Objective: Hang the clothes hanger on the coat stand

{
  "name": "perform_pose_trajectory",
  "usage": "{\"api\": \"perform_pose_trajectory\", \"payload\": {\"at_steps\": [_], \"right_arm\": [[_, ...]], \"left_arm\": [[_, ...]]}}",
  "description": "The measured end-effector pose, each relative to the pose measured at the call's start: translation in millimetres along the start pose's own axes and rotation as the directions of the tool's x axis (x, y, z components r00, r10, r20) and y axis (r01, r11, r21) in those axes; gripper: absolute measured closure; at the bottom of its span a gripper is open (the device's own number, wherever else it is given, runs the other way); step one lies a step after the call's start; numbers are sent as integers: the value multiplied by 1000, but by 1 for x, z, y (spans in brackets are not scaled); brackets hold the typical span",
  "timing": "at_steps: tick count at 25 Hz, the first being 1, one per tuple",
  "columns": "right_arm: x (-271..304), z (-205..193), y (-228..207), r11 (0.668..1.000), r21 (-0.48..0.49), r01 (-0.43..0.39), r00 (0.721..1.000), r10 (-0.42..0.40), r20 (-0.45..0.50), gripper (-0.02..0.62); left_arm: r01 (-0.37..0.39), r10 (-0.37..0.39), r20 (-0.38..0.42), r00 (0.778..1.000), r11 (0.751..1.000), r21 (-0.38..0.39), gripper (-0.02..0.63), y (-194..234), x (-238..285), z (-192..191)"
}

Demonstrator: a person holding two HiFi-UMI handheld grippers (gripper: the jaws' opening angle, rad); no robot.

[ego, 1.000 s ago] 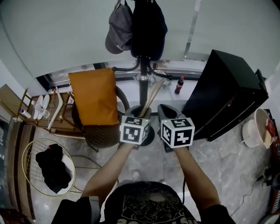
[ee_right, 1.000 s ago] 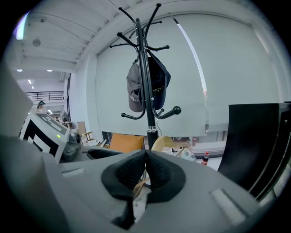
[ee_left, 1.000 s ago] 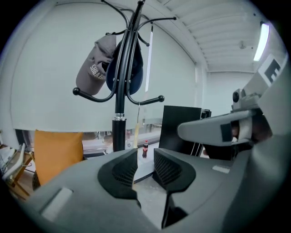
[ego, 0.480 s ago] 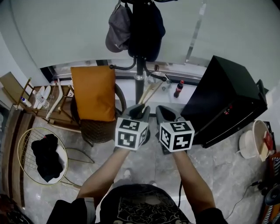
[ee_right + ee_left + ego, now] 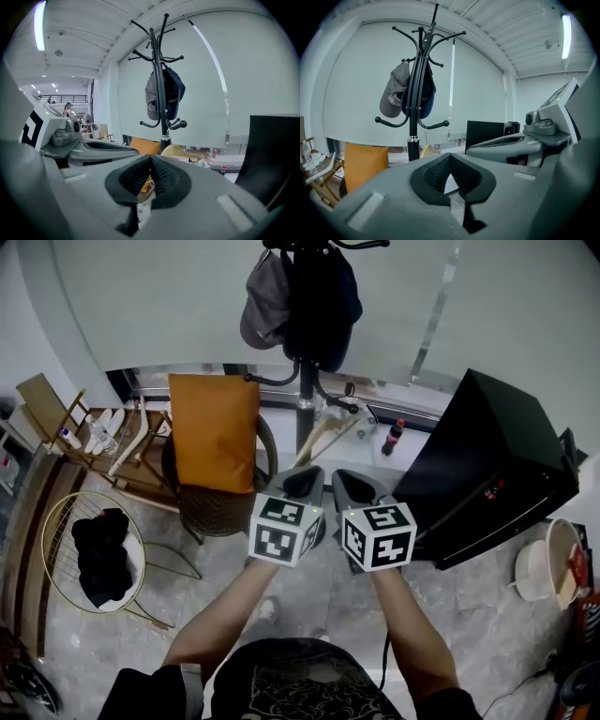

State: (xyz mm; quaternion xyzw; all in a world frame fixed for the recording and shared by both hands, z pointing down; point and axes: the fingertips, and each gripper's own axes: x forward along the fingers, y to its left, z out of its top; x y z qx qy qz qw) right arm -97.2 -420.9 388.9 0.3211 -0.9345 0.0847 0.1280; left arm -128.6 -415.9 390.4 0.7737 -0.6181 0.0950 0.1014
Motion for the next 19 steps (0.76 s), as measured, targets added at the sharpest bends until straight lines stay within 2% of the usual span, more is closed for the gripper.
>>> {"api": "perform_pose_trajectory", "payload": {"at_steps": [12, 19], "right_arm": [[0, 3, 1, 1000, -19, -23, 1000, 23, 12, 595], [3, 7, 2, 1000, -19, -19, 1000, 20, 18, 595]], "left_arm": [[-22, 22, 4, 1000, 1000, 5, 600, 2, -2, -1], [-10, 10, 6, 1000, 1000, 7, 600, 2, -1, 1]]}}
